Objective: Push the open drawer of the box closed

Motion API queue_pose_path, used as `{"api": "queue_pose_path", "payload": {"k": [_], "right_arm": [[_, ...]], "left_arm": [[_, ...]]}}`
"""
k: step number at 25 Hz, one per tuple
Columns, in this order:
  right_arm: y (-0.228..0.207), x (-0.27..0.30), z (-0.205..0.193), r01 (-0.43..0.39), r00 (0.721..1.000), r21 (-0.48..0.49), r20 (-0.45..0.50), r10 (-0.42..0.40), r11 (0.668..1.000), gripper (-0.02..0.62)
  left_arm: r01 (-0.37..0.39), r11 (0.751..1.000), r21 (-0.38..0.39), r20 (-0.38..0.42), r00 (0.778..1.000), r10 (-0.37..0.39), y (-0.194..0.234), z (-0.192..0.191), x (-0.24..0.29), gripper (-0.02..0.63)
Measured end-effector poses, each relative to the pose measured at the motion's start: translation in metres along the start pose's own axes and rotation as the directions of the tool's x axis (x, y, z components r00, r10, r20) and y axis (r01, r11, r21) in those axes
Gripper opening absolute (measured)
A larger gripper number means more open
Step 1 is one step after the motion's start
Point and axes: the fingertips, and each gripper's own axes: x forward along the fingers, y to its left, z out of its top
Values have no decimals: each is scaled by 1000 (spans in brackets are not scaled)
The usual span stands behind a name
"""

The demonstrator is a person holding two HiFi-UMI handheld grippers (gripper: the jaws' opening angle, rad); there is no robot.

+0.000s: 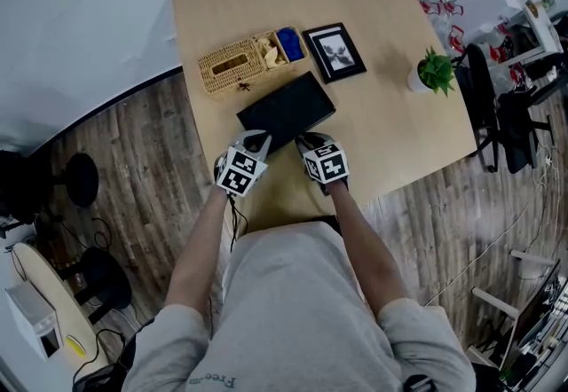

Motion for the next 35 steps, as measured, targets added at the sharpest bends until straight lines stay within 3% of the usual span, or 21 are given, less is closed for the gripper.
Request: {"api": "queue_pose_path", "payload": {"k": [13, 24, 30, 35], "right_arm": [[1, -18, -4, 26, 999, 23, 23, -27, 999, 77], [-3, -61, -7, 78, 990, 59, 109, -84, 995, 77], [-2, -78, 4, 110, 972, 81, 200, -124, 991, 77], [6, -89, 4, 124, 960, 104, 238, -146, 987, 77]], "left_arm": [[-5, 1000, -31, -28, 1000, 4, -9, 0, -7, 52], [-98, 987, -126, 44, 994, 104, -35, -6, -33, 52], [-162, 971, -177, 76, 981, 177, -43, -8, -47, 52], [-175, 964, -201, 84, 977, 195, -51, -12, -59, 52]]}}
